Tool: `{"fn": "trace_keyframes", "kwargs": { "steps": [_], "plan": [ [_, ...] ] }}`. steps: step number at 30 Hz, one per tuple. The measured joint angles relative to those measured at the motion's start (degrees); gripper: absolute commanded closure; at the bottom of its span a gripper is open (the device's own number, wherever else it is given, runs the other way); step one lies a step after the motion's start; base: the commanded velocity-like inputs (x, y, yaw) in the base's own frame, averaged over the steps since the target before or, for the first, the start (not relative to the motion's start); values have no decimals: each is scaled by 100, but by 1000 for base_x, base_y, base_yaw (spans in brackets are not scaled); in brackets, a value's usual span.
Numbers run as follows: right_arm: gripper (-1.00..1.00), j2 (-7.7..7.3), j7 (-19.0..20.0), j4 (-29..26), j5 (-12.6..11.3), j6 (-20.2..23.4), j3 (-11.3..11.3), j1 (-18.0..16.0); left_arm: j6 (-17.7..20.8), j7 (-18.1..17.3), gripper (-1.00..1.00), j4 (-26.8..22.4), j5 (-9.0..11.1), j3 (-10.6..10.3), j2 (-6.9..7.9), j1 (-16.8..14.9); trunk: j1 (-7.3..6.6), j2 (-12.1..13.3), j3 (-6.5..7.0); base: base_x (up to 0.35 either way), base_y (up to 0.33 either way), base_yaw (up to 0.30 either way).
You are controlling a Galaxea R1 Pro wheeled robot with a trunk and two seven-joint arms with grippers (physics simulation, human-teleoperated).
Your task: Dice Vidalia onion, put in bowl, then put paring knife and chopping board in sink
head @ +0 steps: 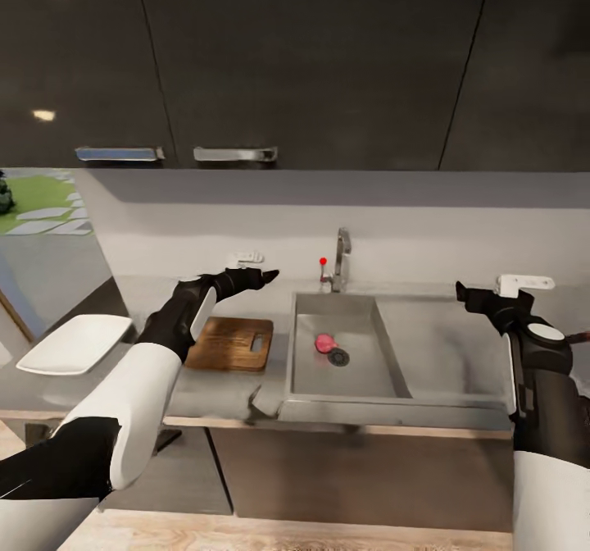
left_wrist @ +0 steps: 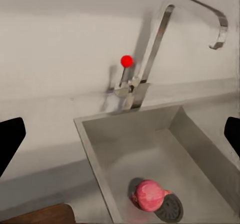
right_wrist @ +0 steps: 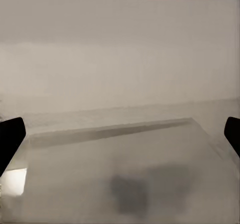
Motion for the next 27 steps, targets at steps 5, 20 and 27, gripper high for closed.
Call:
{"fn": "trace_keyframes", "kwargs": {
  "steps": [5,20,27],
  "plan": [
    [-100,7,-1,0,-50,-6,119,0,-10,1,-100,0,0,3,7,0,2,0,0,-170,-282,-181],
    [-100,8,-1,1,-55,-15,159,0,-1864,40,-100,-12,-1,0,-82,312,-1,-1,-1,-143,-86,-13],
    [-100,13,-8,4,-49,-40,161,0,-2363,45,-100,-1096,2,-1,-86,1175,-1,-3,-2,-4,-2,0]
  ]
}}
